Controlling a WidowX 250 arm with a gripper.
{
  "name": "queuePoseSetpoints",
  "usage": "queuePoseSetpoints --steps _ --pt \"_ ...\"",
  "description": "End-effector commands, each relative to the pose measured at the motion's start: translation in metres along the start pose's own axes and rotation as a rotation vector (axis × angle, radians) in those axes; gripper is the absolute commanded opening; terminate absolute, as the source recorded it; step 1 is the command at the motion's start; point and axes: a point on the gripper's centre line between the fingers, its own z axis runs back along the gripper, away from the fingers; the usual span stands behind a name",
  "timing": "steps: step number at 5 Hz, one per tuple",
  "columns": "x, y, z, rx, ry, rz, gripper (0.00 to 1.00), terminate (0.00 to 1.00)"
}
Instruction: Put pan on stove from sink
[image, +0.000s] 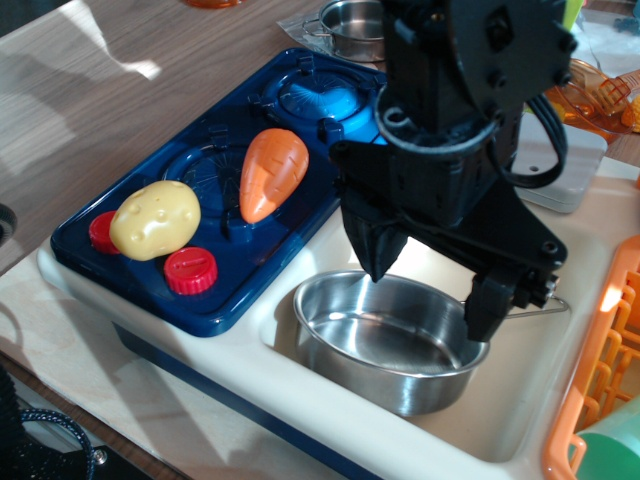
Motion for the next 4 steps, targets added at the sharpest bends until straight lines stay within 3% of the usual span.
queuePoseSetpoints --steps 1,3,4 --pt "-0.002 -0.017 0.004 -0.03 -0.061 0.003 1.0 0.0" --pt "-0.017 -0.033 -0.012 -0.005 -0.106 0.03 1.0 0.0" --pt "-0.021 -0.024 -0.026 -0.046 -0.074 0.073 1.0 0.0"
